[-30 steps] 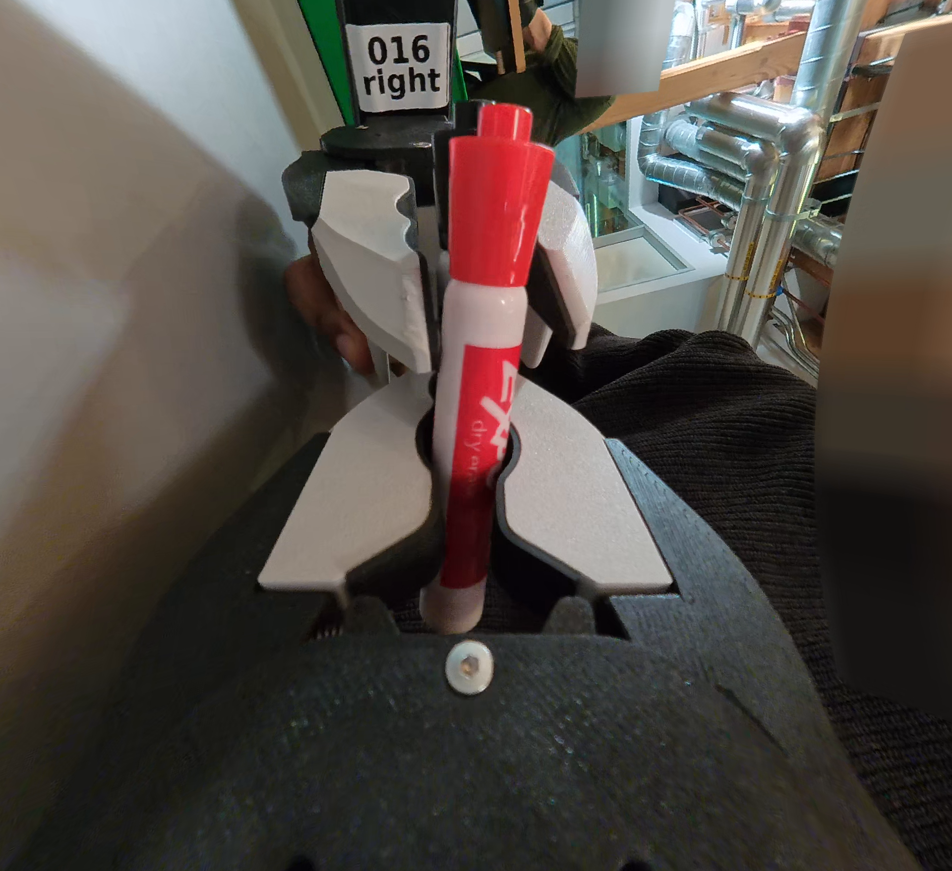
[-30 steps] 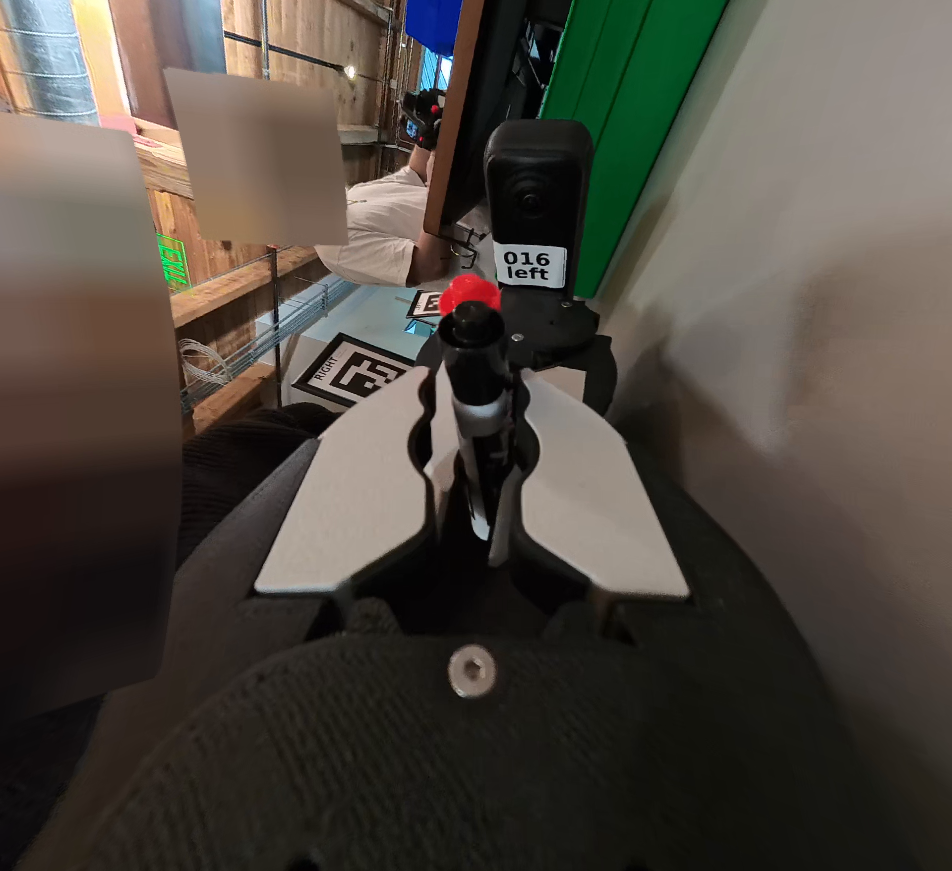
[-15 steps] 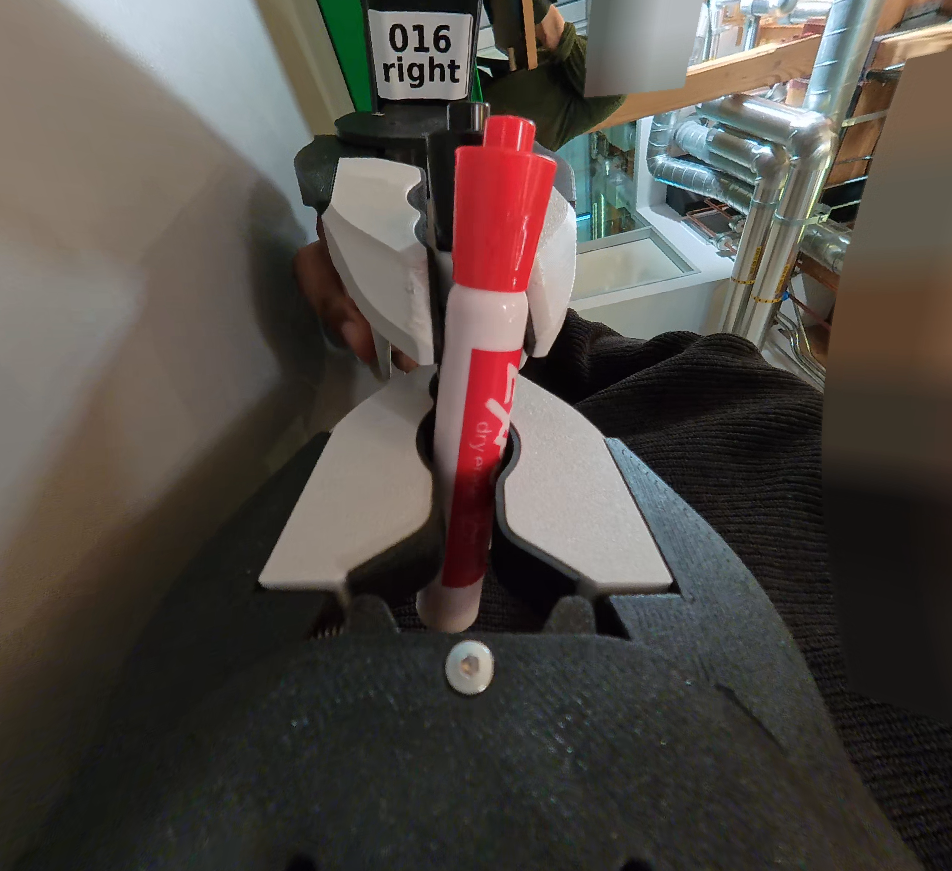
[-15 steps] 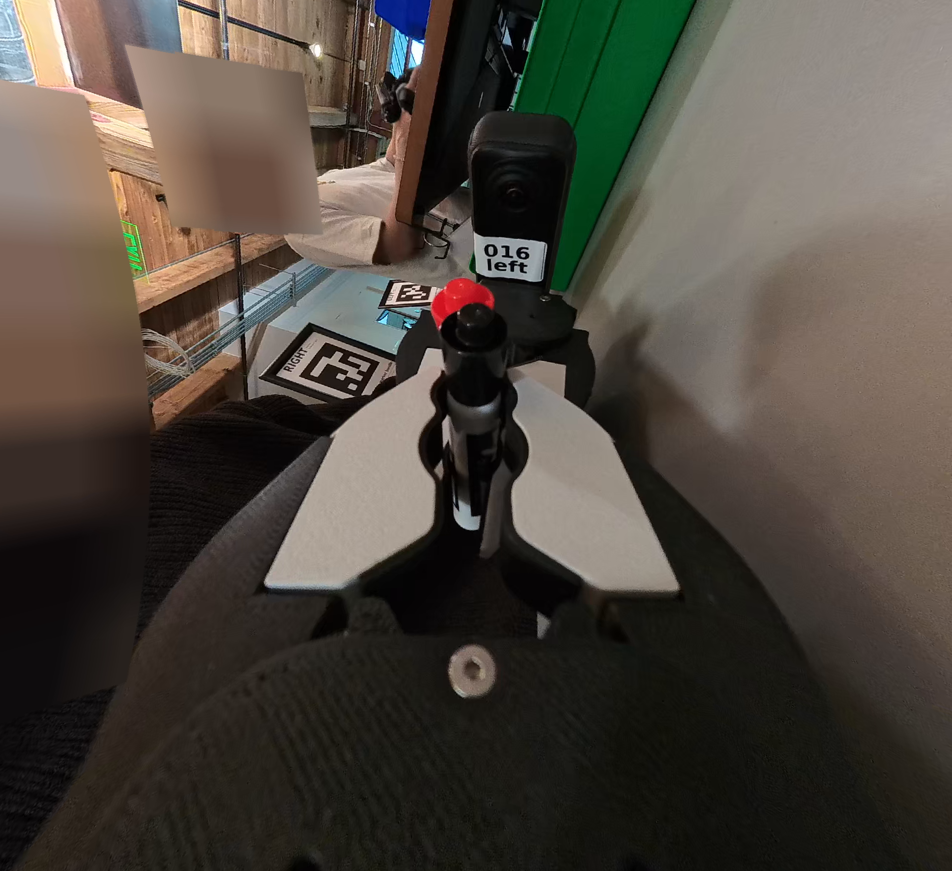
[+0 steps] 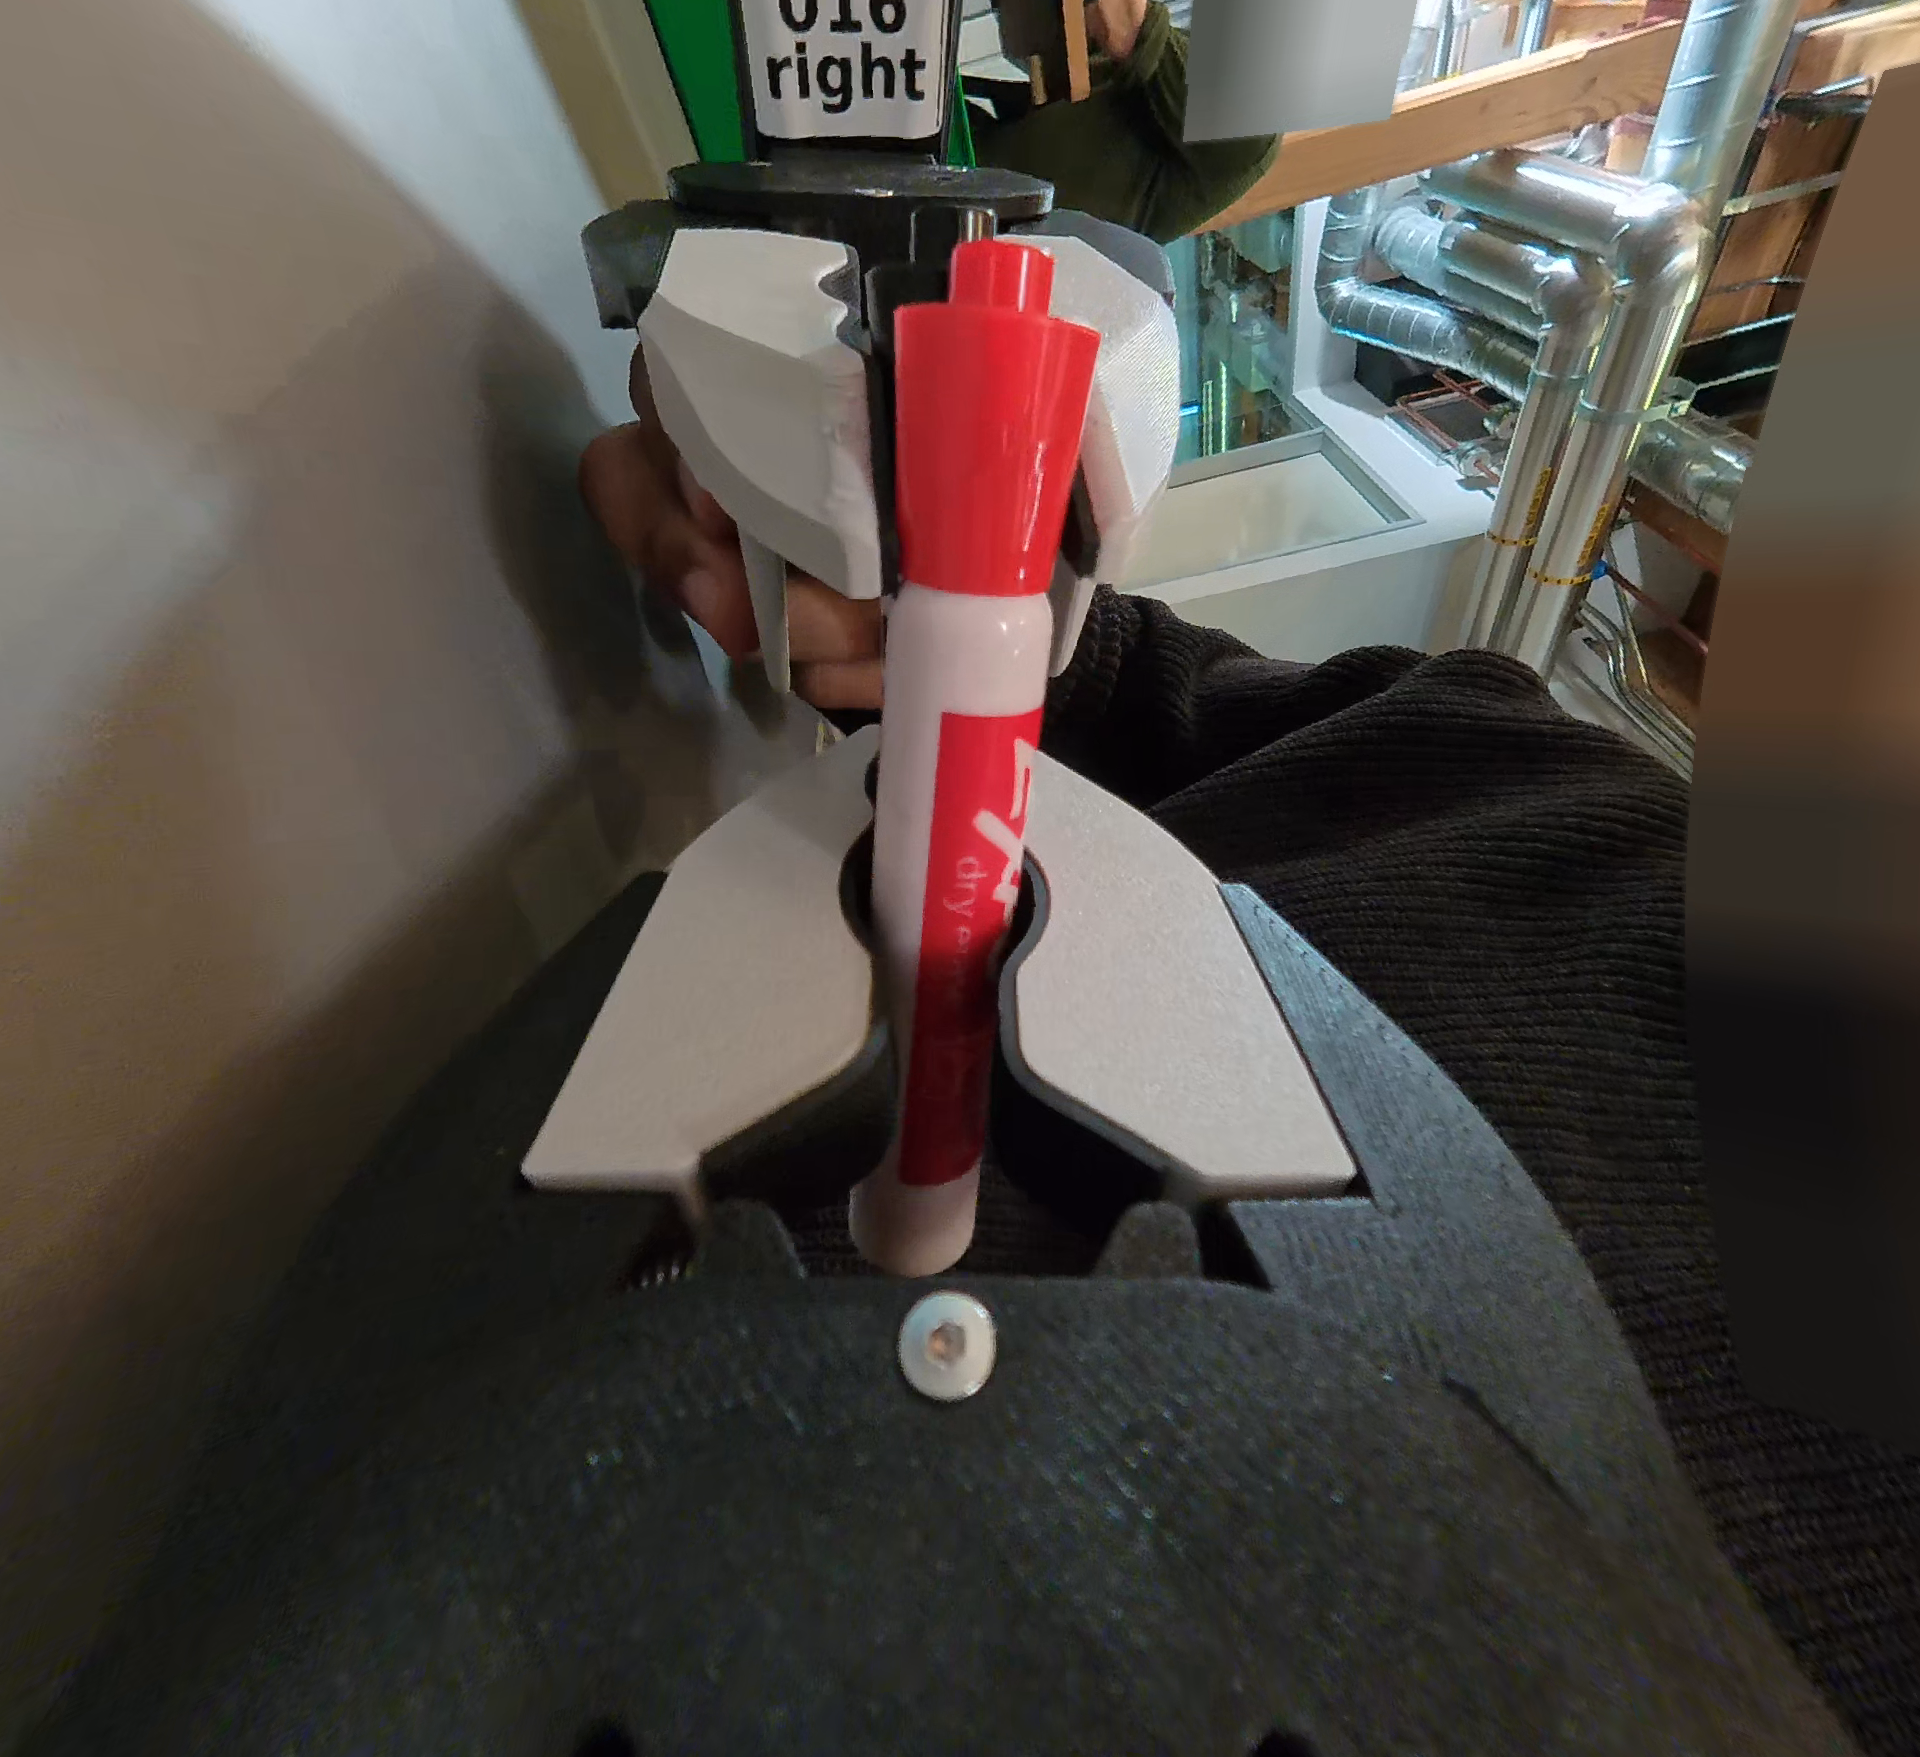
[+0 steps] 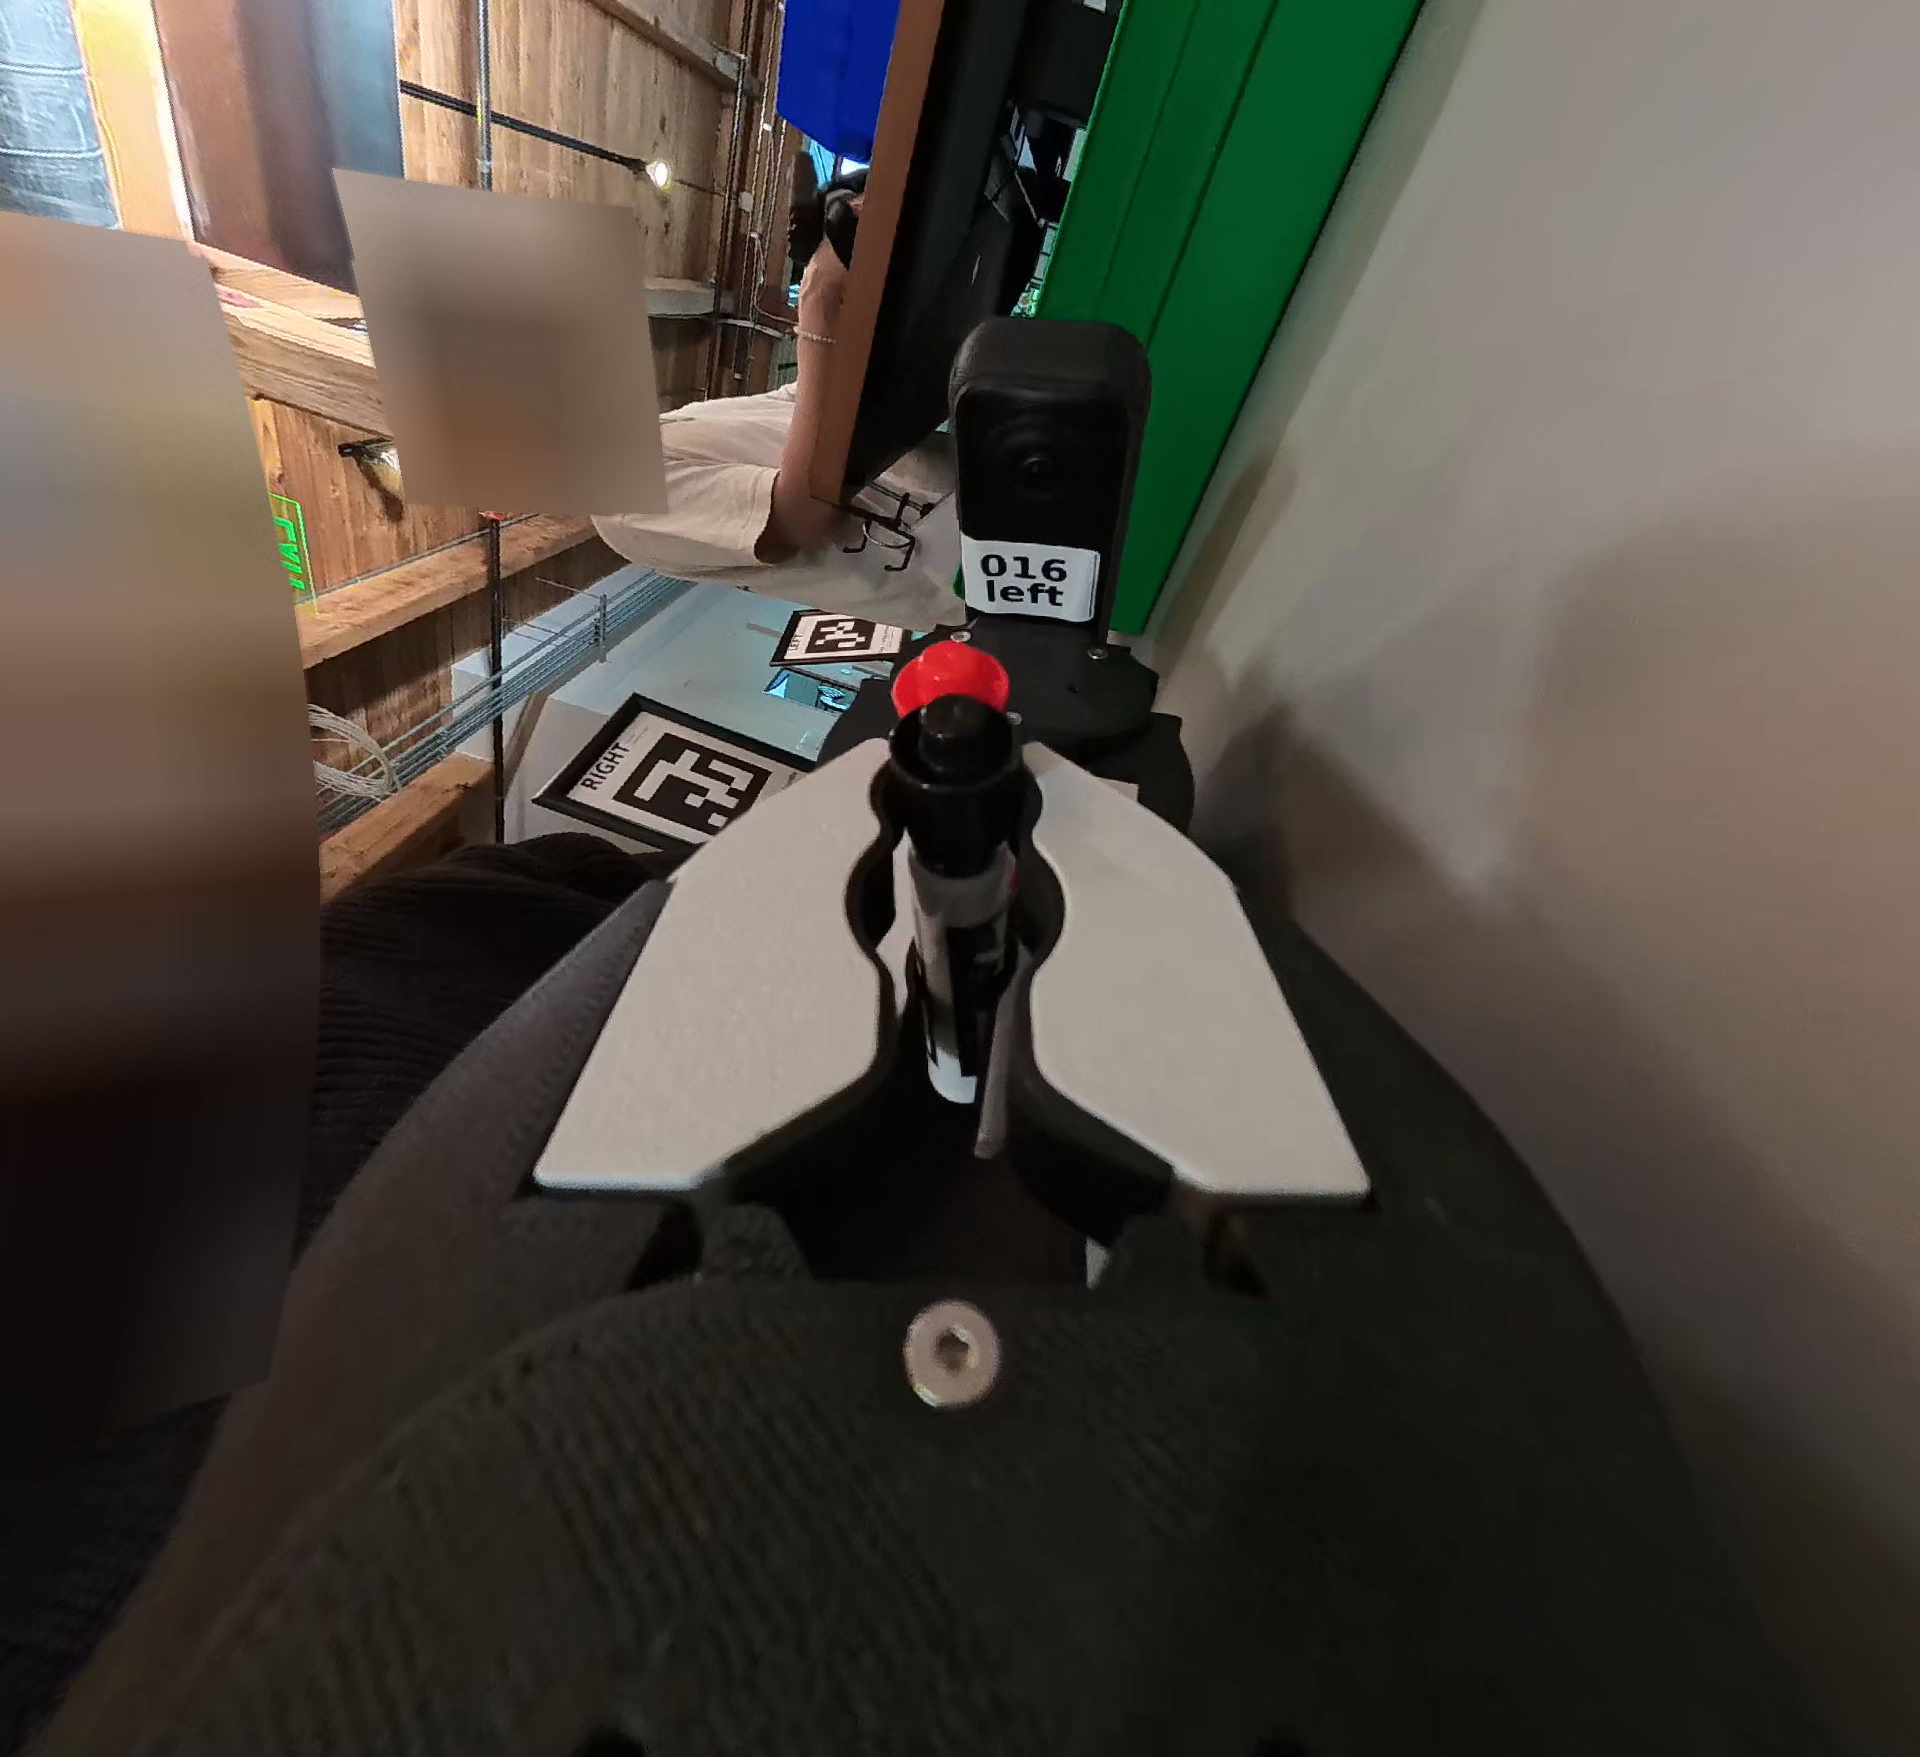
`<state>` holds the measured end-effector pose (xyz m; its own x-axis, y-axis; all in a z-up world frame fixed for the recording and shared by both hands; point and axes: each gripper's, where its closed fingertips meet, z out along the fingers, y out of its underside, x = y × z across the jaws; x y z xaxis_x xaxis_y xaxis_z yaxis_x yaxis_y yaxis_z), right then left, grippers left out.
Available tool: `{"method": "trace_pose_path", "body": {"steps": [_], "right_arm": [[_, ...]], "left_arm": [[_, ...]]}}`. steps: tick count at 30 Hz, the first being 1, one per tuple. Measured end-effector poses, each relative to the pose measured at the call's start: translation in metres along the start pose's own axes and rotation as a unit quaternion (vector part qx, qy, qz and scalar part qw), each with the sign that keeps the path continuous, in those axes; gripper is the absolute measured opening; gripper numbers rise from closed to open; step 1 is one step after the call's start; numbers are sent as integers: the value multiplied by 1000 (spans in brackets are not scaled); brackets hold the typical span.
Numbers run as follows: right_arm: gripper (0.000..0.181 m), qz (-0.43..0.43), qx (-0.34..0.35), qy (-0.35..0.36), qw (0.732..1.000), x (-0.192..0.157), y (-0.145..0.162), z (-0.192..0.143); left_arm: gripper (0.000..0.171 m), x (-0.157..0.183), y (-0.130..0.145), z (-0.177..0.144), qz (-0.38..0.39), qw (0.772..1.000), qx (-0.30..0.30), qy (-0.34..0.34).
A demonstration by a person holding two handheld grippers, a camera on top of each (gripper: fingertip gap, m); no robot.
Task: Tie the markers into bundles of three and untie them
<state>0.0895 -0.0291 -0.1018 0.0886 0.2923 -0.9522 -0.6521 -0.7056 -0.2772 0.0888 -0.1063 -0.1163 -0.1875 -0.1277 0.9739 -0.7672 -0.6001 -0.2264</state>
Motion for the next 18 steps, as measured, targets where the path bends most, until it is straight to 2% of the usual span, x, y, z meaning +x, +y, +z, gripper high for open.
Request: {"method": "trace_pose_path", "body": {"steps": [9, 18], "right_arm": [[20, -1, 16, 10, 1000, 3, -7, -5], [33, -7, 35, 30, 999, 8, -17, -14]], "left_arm": [[15, -4, -1, 0, -14, 1000, 4, -6], [14, -6, 1, 0, -23, 1000, 0, -10]]}}
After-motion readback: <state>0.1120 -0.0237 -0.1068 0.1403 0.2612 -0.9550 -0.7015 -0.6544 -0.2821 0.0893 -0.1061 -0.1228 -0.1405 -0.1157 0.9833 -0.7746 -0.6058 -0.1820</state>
